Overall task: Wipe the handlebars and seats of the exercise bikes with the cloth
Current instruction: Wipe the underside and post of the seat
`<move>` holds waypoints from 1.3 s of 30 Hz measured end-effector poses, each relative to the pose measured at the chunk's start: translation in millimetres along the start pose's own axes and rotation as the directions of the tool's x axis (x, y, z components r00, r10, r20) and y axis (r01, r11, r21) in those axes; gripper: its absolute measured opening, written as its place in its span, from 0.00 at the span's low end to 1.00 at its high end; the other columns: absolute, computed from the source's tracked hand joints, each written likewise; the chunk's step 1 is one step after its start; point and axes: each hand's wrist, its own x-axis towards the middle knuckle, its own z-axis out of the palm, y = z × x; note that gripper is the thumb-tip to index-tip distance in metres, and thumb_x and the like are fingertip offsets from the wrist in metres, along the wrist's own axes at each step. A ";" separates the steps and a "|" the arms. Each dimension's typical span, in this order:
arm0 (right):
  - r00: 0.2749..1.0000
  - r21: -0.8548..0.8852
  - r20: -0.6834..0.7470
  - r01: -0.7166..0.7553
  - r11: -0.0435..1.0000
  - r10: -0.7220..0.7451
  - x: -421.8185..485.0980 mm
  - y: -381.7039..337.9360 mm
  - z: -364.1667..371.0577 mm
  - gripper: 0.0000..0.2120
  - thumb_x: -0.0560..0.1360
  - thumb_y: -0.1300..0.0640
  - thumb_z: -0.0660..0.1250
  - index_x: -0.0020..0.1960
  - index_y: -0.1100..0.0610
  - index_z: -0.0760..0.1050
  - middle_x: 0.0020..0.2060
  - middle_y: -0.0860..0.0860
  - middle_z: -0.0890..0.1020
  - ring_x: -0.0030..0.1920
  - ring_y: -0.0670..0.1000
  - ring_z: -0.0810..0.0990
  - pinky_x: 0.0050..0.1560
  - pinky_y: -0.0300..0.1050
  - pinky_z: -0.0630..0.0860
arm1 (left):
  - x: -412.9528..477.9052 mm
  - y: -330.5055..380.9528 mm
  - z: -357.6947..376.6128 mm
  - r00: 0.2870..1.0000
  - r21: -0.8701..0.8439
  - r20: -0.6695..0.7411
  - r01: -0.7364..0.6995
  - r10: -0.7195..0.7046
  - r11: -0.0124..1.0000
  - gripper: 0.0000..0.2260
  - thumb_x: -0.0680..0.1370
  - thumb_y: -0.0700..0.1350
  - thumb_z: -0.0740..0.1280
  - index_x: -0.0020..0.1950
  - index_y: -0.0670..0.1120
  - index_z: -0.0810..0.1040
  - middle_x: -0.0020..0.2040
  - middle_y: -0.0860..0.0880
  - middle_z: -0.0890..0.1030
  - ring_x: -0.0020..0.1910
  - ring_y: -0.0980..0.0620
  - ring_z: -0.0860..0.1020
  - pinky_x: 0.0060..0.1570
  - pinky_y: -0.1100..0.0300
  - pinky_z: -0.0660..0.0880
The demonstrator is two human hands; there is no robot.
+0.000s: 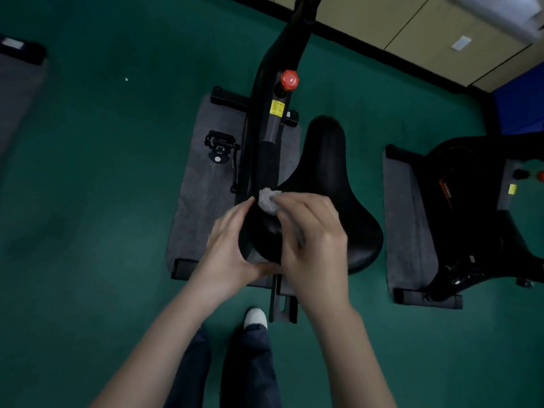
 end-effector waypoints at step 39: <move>0.326 0.568 0.531 0.548 0.614 -0.782 56.9 49.9 -38.6 0.04 0.73 0.64 0.71 0.48 0.63 0.82 0.47 0.52 0.83 0.55 0.52 0.79 0.60 0.50 0.73 | -48.6 37.2 125.3 0.750 -0.669 -0.580 -0.216 -0.317 0.711 0.19 0.67 0.48 0.74 0.57 0.51 0.78 0.53 0.57 0.83 0.56 0.61 0.78 0.54 0.72 0.70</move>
